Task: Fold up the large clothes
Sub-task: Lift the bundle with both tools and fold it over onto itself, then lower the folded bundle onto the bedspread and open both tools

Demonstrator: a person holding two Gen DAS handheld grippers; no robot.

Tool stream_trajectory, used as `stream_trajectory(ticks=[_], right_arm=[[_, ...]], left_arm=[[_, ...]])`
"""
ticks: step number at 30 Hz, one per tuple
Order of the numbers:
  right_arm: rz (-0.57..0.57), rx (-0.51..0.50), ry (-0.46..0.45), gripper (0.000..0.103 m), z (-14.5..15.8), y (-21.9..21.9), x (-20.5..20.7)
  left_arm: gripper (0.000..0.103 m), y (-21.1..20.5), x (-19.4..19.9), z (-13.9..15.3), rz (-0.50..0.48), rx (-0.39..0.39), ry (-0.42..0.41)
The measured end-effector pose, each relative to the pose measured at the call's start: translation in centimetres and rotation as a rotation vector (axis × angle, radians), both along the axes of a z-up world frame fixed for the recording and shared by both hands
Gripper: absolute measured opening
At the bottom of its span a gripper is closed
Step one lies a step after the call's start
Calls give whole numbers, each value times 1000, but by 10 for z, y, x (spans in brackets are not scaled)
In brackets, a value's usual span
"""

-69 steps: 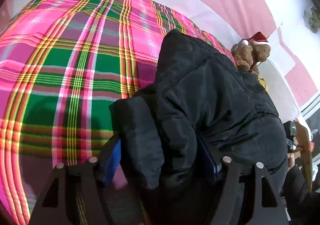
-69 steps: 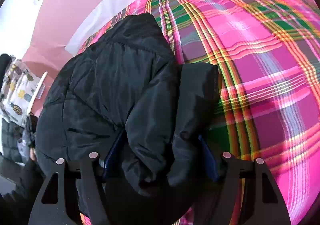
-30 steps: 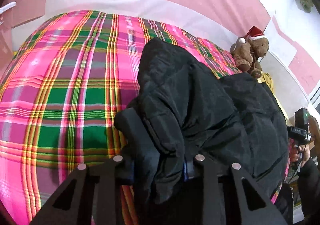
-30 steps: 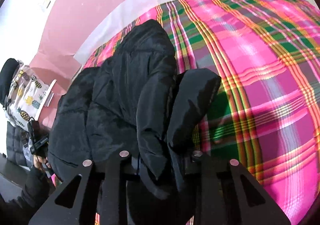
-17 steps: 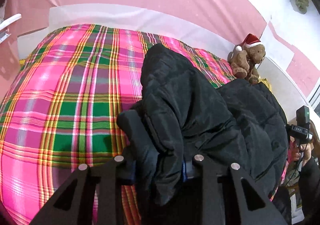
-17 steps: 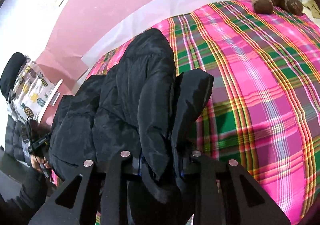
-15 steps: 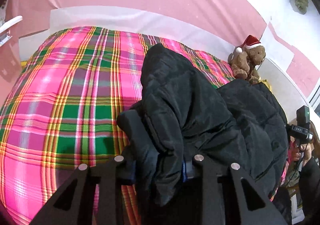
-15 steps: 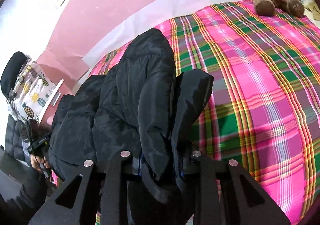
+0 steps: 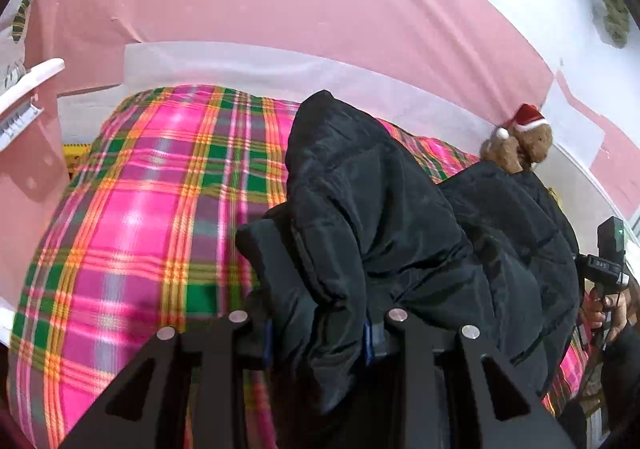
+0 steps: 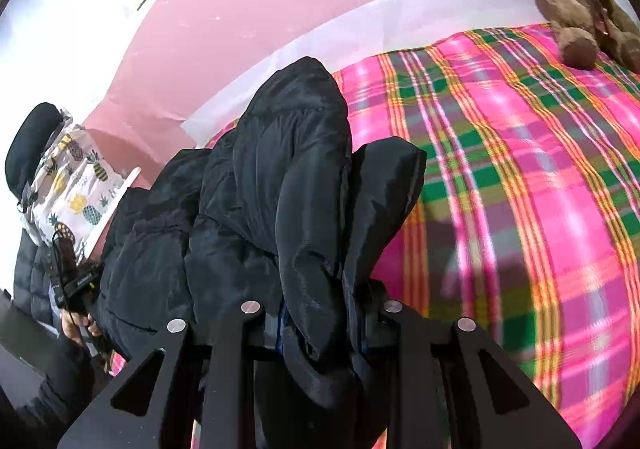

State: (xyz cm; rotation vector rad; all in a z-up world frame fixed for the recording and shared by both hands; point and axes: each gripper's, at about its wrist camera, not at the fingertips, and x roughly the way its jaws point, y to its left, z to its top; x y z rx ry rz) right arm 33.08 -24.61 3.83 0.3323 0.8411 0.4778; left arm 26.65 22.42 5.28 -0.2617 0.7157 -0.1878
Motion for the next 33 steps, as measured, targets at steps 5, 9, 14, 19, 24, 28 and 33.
stream_trajectory(ticks=[5,9,14,19,24,28,33], right_arm=[[7,13,8,25,-7,22,44],[-1,1,60,26,-35,33,80],[-58,-20,186,54,-94,26,101],[-86,8,185,62,-93,15,90],[-130,-57,80,62,-56,6,67],[-155,-147,-30,62,-26,18,50],[-79,-277,-60,62,-32,68,64]], left_arm=[[32,23,34,-7,35,15,7],[34,36,61,-43,60,6,62],[52,51,67,-99,115,-42,133],[61,61,55,-96,164,-68,117],[60,64,34,-67,228,-13,69],[60,53,26,-41,257,11,-2],[62,12,41,-33,187,58,-28]])
